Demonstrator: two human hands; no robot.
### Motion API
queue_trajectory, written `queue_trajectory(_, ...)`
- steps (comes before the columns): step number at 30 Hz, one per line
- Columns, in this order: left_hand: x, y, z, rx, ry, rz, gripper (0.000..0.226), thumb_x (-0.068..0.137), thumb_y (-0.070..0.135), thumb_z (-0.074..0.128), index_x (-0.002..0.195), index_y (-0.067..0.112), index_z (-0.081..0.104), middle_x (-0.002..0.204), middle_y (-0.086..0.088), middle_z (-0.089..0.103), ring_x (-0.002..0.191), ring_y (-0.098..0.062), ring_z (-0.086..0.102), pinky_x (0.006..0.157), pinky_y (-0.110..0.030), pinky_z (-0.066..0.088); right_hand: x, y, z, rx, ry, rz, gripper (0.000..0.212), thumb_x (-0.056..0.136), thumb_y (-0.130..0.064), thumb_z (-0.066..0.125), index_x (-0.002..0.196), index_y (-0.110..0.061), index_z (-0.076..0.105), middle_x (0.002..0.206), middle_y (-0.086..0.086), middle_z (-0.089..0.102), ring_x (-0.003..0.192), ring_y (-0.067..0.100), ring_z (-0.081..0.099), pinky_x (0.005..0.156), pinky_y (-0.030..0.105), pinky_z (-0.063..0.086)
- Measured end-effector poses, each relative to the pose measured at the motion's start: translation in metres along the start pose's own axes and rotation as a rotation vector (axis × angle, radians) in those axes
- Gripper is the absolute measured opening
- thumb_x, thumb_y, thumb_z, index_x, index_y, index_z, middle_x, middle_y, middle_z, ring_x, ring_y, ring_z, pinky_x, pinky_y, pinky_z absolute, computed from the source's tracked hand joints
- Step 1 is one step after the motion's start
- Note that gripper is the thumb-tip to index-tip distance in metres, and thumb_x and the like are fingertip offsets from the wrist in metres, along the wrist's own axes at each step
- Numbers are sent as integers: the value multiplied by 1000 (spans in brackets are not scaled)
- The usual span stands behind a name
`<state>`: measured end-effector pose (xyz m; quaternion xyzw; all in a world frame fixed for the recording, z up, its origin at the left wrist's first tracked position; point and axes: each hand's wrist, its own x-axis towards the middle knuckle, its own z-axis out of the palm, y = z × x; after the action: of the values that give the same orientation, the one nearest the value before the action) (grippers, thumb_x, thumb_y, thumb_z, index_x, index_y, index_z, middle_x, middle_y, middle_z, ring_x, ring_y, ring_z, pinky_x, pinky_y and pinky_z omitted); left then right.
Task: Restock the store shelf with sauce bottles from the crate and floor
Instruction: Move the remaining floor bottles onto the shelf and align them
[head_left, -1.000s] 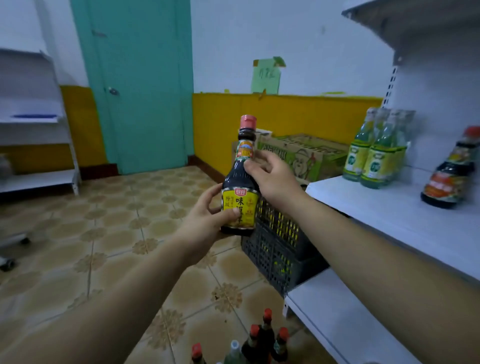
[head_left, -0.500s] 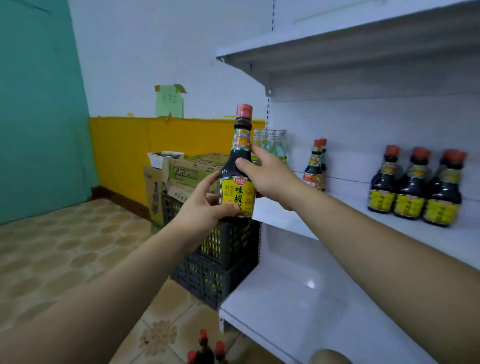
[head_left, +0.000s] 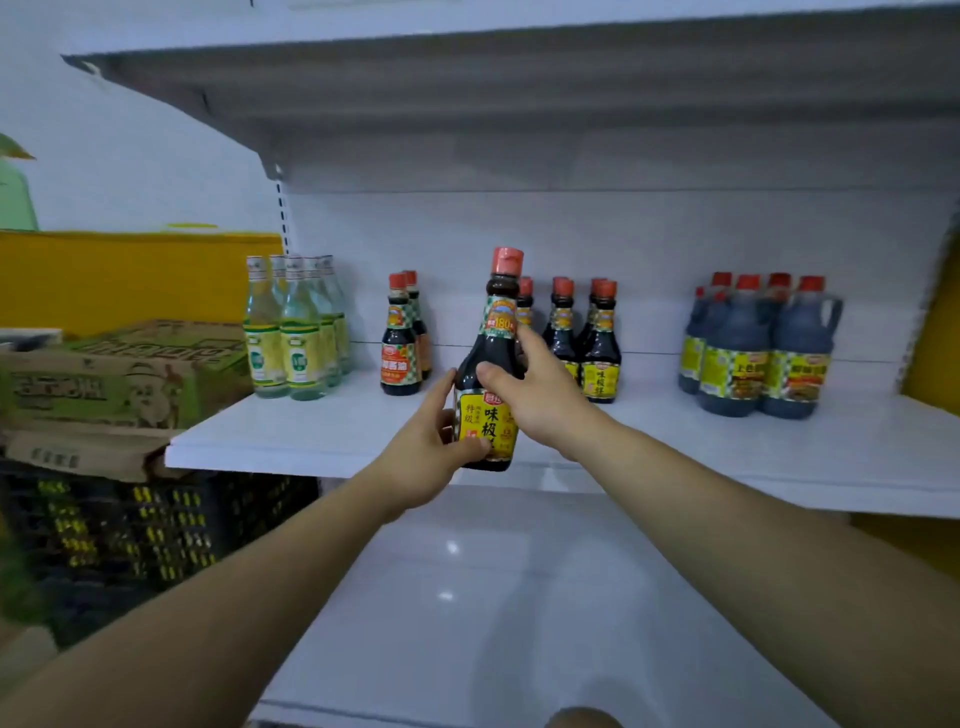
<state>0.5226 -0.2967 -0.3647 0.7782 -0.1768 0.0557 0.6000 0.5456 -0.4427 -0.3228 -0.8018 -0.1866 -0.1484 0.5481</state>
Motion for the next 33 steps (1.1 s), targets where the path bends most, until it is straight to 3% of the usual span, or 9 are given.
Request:
queue_trajectory(3,32,-17,19,137,-69,-27,87,85,20,69,149,40,15,125,-1,60,114,-15,59,100,-37,47,4,21,-24,-52,55,16,57,94,-23,61,145,-29,35,113,-11,56,108,12,58,91,29,47)
queue_trajectory(6,56,-36,27,481,-147,-110,81,87,36,65,151,35,16,147,-4,41,135,-21,40,105,-30,35,13,43,-42,-109,76,37,64,95,-23,61,149,-31,28,117,-13,50,108,8,50,92,28,41)
queue_trajectory(12,82,-69,22,1032,-220,-139,60,97,53,35,148,22,30,154,-2,31,141,-20,28,116,-42,19,33,90,-56,-84,89,87,68,94,-18,61,150,-33,26,124,-17,49,116,6,47,95,28,41)
queue_trajectory(20,116,-84,10,1188,-278,-242,67,92,67,19,151,34,17,161,2,6,148,-23,2,115,-58,0,71,124,-45,-158,85,113,64,95,-31,58,150,-29,26,144,-3,46,129,18,45,104,35,39)
queue_trajectory(26,120,-96,10,1225,-257,-202,71,89,71,15,151,37,11,161,4,4,148,-20,2,116,-57,5,105,141,-22,-192,118,144,72,96,-38,55,154,-24,14,155,0,31,140,22,33,113,43,32)
queue_trajectory(30,122,-101,9,1221,-243,-195,72,87,73,14,150,38,13,161,5,6,148,-19,4,116,-56,6,128,149,-14,-212,116,161,71,98,-37,52,154,-22,12,157,1,28,141,22,29,112,36,28)
queue_trajectory(33,122,-103,8,1227,-242,-182,72,87,73,14,150,38,13,161,5,7,148,-19,5,117,-56,7,144,158,-11,-189,125,163,68,97,-35,54,153,-22,17,152,3,35,137,23,35,110,35,34)
